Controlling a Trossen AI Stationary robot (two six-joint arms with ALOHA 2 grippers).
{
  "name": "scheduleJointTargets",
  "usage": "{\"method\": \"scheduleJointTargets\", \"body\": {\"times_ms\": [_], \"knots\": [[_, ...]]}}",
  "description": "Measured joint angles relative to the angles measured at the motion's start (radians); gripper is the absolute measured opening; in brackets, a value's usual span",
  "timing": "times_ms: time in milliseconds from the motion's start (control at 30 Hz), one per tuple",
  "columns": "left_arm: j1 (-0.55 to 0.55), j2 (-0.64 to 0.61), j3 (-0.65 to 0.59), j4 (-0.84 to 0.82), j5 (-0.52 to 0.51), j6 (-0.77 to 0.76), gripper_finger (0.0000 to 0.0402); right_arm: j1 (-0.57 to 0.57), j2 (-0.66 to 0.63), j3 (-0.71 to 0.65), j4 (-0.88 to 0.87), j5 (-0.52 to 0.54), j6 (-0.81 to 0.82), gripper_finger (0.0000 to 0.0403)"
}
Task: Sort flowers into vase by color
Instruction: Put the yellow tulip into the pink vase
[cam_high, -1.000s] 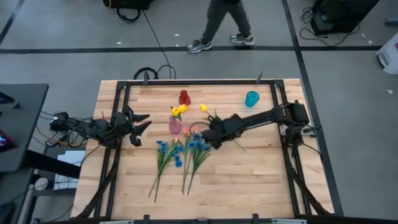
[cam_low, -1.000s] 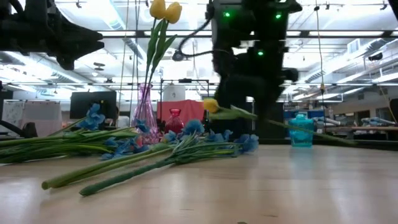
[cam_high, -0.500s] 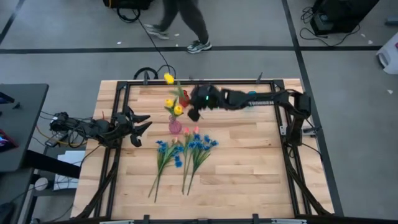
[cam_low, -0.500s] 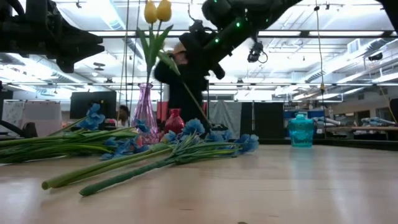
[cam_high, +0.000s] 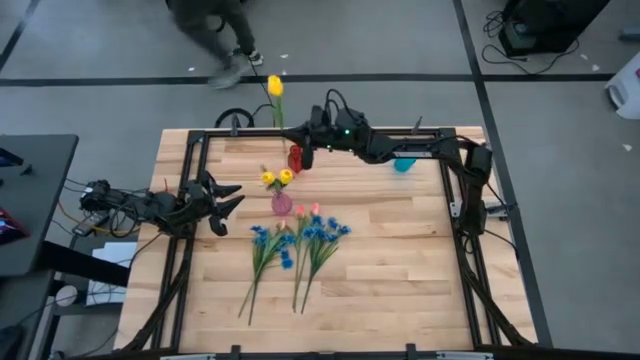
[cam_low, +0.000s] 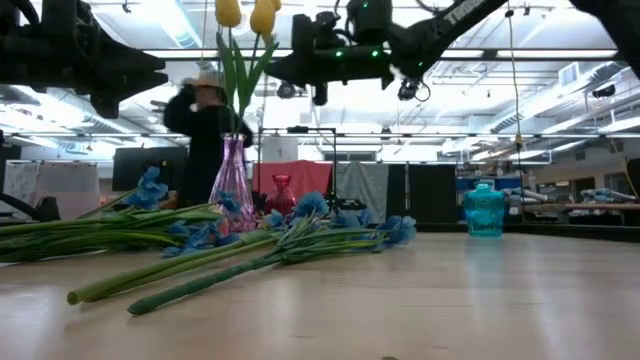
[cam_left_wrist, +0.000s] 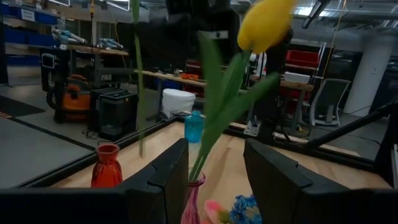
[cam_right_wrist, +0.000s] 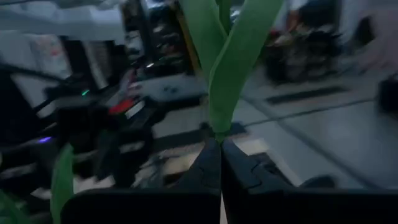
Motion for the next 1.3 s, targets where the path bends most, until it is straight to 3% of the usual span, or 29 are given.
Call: {"method": "scheduleJointTargets", "body": {"times_ms": [233, 867, 1100, 1300], "knots": [[0.000, 0.005, 0.000, 0.000, -0.001, -0.009, 0.0163, 0.003, -0.005, 0.000, 0.101, -0.109, 0.093, 0.0004], [0.000, 0.005, 0.000, 0.030, -0.011, 0.009, 0.0163, 0.064, -0.002, 0.000, 0.113, -0.127, 0.084, 0.0004], [0.000, 0.005, 0.000, 0.031, -0.015, 0.016, 0.0163, 0.063, 0.068, 0.000, 0.138, -0.133, 0.104, 0.0004], [0.000, 0.005, 0.000, 0.029, -0.015, 0.030, 0.0163, 0.064, 0.066, 0.000, 0.091, -0.190, 0.039, 0.0004]]}}
